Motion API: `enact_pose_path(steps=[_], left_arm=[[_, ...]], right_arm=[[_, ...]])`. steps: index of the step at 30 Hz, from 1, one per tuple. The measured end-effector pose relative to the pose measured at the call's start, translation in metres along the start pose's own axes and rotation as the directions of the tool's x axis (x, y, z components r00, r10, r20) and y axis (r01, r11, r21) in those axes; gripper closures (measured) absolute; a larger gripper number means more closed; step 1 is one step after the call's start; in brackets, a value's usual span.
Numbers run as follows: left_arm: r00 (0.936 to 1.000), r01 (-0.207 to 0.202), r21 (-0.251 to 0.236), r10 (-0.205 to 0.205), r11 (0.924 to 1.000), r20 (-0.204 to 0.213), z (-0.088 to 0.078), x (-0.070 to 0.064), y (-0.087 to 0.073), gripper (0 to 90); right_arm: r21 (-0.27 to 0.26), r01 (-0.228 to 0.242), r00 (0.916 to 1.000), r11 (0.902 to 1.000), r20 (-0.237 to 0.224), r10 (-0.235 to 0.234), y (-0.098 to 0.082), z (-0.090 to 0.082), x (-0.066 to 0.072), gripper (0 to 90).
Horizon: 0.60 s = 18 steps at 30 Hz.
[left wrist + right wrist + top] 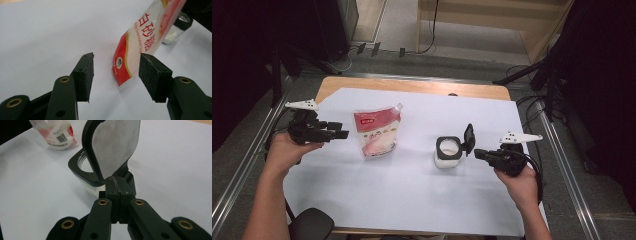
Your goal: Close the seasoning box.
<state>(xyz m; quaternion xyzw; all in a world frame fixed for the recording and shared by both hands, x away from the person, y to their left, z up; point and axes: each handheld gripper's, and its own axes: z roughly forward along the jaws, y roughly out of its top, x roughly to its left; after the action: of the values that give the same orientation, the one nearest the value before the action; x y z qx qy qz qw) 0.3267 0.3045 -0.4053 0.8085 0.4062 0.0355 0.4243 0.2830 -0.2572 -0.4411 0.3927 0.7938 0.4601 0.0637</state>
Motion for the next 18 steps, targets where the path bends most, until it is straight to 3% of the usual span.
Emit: enact_pose_path(steps=[10, 18], left_arm=[[0.9996, 0.023, 0.039, -0.022, 0.9990, -0.015, 0.016, 0.002, -0.002, 46.2], [0.9994, 0.027, 0.029, -0.026, 0.9992, -0.025, 0.019, 0.001, -0.002, 45.6]], right_arm=[[-0.021, -0.036, 0.9991, 0.9991, 0.020, 0.036, 0.003, 0.006, -0.006, 90.0], [-0.054, -0.054, 0.9978, 0.9971, 0.036, 0.056, 0.006, 0.013, -0.007, 90.0]])
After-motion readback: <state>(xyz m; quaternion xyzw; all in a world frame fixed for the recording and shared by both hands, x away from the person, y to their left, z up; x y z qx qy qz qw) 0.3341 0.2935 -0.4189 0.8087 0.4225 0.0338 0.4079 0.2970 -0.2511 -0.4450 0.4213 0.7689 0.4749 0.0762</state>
